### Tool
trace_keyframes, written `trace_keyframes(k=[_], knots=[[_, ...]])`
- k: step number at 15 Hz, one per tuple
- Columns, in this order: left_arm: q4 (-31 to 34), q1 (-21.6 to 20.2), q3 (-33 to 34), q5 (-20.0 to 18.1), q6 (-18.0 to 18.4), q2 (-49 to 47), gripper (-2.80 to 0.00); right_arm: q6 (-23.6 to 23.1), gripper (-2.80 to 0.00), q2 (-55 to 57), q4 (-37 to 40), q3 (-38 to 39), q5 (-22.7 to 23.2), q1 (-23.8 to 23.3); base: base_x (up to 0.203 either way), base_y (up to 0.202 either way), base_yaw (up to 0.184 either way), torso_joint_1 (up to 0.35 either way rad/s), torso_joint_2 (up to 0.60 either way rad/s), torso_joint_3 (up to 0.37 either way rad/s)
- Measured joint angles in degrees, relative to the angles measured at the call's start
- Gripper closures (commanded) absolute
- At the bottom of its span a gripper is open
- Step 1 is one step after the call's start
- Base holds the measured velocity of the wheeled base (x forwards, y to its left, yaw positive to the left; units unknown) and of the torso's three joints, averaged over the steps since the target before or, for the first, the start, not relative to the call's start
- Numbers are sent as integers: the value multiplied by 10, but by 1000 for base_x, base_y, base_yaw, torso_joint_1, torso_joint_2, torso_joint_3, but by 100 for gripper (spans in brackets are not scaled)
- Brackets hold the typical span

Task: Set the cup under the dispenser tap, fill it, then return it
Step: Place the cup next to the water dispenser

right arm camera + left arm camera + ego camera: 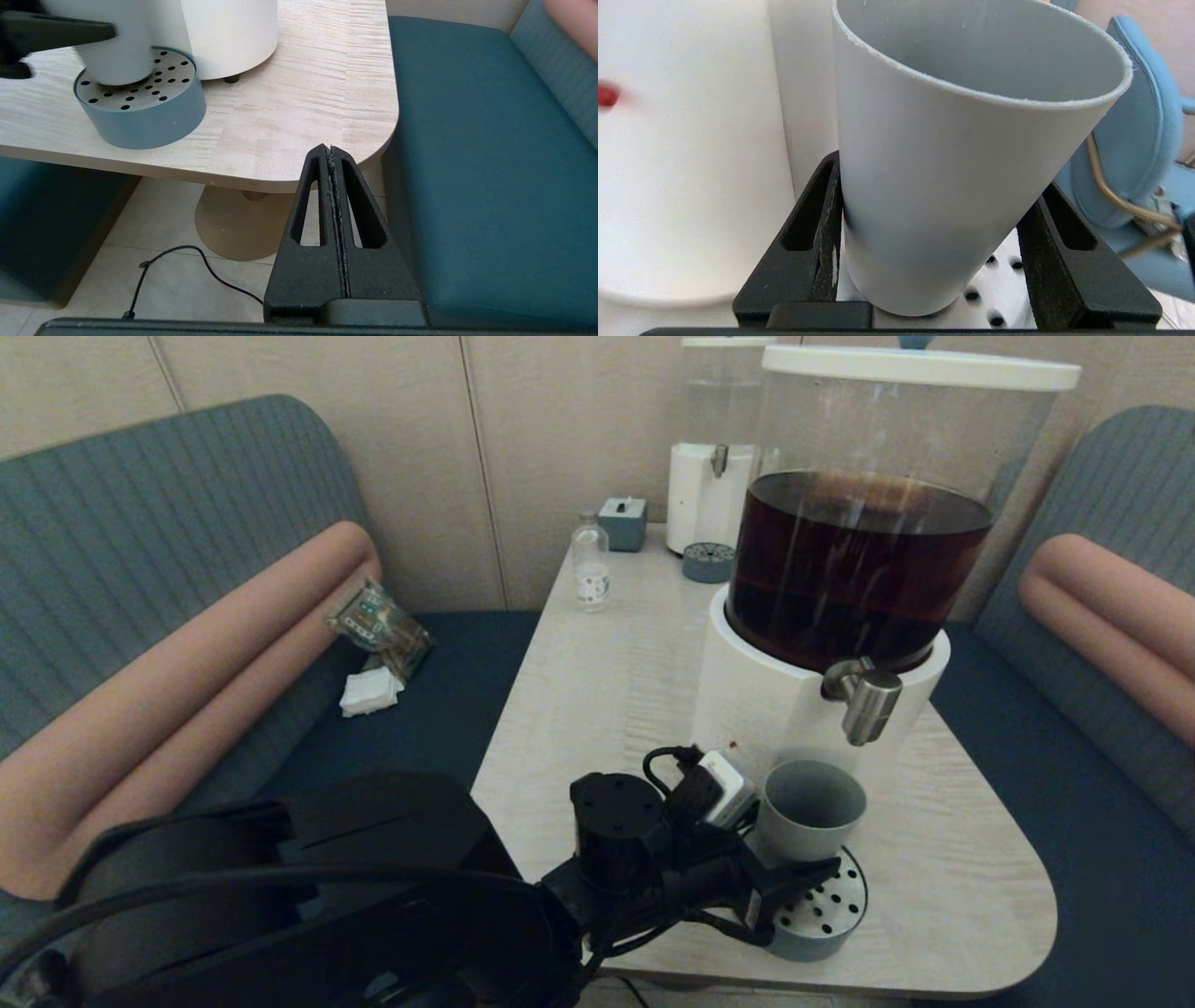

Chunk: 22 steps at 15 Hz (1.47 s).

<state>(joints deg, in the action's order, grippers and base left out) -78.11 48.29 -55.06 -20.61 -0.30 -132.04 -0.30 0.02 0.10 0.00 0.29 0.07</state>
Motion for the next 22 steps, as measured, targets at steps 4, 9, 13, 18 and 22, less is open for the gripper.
trace_keyframes(k=[4,9,13,18,22], knots=[[-3,-6,43,11,0,31,0,0,0,0,0,0,0,0,0,0,0,0,0,0],[-6,-46,82,16,-1,75,0,0,0,0,0,0,0,0,0,0,0,0,0,0],[-5,-116,116,16,-1,114,0,0,0,0,0,0,0,0,0,0,0,0,0,0],[-9,-254,87,12,0,119,0,0,0,0,0,0,0,0,0,0,0,0,0,0],[-18,-311,-5,10,0,56,0,0,0,0,0,0,0,0,0,0,0,0,0,0]])
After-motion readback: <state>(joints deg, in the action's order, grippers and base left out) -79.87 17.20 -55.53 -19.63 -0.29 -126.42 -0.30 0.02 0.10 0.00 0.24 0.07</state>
